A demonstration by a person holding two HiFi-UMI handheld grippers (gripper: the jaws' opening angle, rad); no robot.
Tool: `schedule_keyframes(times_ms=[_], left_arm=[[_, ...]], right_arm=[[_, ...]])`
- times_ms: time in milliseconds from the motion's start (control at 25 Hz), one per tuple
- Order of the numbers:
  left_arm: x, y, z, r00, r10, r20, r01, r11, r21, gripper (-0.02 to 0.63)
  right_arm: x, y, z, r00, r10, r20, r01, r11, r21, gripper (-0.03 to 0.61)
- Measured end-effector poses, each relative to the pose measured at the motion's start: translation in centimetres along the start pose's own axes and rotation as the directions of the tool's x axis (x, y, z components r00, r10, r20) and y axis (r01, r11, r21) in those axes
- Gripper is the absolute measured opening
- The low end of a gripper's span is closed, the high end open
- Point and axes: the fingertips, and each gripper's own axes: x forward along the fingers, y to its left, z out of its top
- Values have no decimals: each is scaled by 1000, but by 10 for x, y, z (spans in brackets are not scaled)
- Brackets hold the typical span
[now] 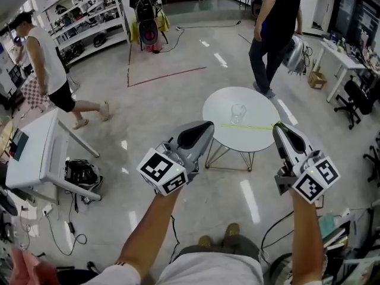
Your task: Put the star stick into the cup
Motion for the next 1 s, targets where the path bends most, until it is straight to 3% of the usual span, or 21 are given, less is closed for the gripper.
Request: schedule_keyframes(times_ms=[600,1000], left_arm=[[22,23,-12,1000,8,-24,-8,1000,4,15],[86,47,-33,997,50,-51,-48,998,38,15]], right_arm=[[18,-33,-6,1000,0,8,0,1000,5,25],[34,-110,-8,1000,24,17,-23,1000,-4,25]])
